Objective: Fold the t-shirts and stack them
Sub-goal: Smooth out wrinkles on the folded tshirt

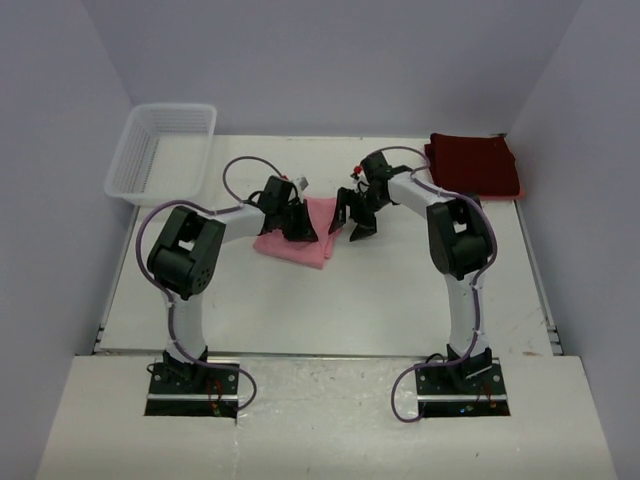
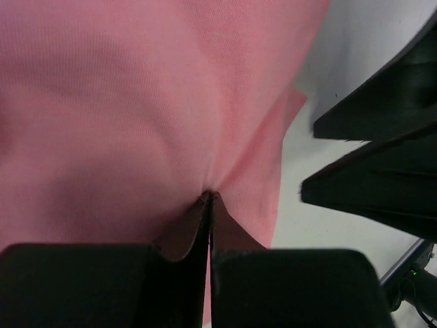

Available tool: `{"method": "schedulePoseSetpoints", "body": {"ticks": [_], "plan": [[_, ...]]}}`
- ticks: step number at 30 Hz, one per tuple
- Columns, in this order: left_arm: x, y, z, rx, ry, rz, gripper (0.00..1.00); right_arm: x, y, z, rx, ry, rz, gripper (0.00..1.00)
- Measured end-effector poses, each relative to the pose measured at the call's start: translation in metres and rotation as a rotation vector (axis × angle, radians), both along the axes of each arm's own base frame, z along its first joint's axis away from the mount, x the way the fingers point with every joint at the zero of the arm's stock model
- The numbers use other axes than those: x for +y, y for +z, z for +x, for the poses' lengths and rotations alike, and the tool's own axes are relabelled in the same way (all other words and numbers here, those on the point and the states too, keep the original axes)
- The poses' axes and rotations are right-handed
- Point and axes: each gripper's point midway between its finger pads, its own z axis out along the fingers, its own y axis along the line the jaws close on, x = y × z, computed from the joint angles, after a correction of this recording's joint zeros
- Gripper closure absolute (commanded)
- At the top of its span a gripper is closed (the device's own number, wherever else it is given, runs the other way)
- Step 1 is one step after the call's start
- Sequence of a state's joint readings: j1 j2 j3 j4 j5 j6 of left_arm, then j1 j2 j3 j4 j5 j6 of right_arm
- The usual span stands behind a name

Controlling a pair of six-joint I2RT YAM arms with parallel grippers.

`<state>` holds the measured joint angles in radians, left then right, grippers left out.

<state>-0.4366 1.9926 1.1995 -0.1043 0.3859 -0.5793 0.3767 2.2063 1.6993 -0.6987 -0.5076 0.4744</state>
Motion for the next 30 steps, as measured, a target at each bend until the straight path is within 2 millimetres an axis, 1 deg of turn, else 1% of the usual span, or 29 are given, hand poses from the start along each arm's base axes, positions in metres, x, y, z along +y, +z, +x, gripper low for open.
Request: {"method": "schedulePoseSetpoints", "body": {"ticks": [1,2,3,9,17,21,25,27,30], "plan": [[-0.002,0.0,-0.001,0.002,-0.003,-0.002,1.0,-0.001,-0.008,-0.007,0.033,-0.011,0.001,0.28],[-0.005,0.0,-0.003,0.002,-0.006,-0.003,1.0,0.002,-0.011,-0.016,0.073,-0.02,0.025,0.28],[-0.007,0.001,-0.004,0.002,-0.01,-0.005,1.0,0.004,-0.01,-0.019,0.085,-0.037,0.048,0.28],[-0.013,0.001,-0.002,0.01,-0.005,-0.017,1.0,0.004,-0.009,-0.029,0.082,-0.132,0.091,0.29],[-0.02,0.006,0.008,0.006,0.006,-0.036,1.0,-0.002,-0.009,-0.025,0.046,-0.237,0.06,0.29],[-0.027,0.023,0.019,-0.026,0.0,-0.049,1.0,-0.004,-0.009,-0.019,0.028,-0.255,0.044,0.29],[-0.038,0.05,0.033,-0.082,-0.014,-0.069,1.0,-0.005,-0.008,-0.016,0.015,-0.26,0.035,0.29],[-0.039,0.063,0.038,-0.108,-0.017,-0.073,1.0,-0.005,-0.008,-0.015,0.012,-0.257,0.035,0.29],[-0.036,0.082,0.04,-0.141,-0.005,-0.062,1.0,-0.006,-0.008,-0.015,0.011,-0.257,0.034,0.28]]}}
